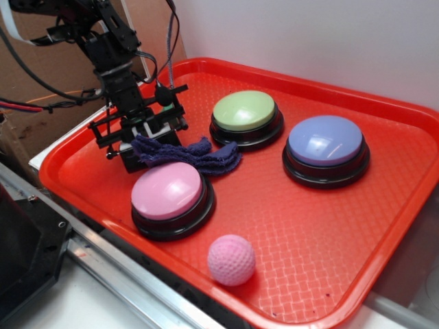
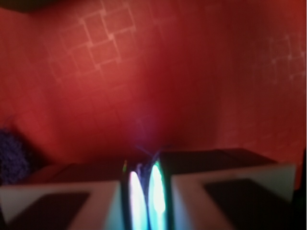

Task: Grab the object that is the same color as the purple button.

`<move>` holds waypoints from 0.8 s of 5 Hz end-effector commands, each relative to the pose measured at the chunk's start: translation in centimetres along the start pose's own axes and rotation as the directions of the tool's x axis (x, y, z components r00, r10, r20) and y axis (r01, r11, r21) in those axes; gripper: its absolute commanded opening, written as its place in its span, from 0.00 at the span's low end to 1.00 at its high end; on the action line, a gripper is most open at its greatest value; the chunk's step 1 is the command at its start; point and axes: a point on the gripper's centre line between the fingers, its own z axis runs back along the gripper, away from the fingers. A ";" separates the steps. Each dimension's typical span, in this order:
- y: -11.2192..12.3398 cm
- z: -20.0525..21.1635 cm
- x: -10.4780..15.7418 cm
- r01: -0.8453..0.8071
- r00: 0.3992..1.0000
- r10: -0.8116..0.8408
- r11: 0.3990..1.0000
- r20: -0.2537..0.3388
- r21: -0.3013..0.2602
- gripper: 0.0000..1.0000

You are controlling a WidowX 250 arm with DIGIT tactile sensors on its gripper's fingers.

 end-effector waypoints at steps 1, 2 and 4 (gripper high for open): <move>-0.6 3.8 -0.3 0.154 0.978 -0.161 0.986 0.135 0.066 0.00; -1.0 7.4 -0.5 0.291 0.932 -0.307 0.951 0.194 0.107 0.00; -1.8 13.1 -3.9 0.593 0.746 -0.632 0.774 0.208 0.224 0.00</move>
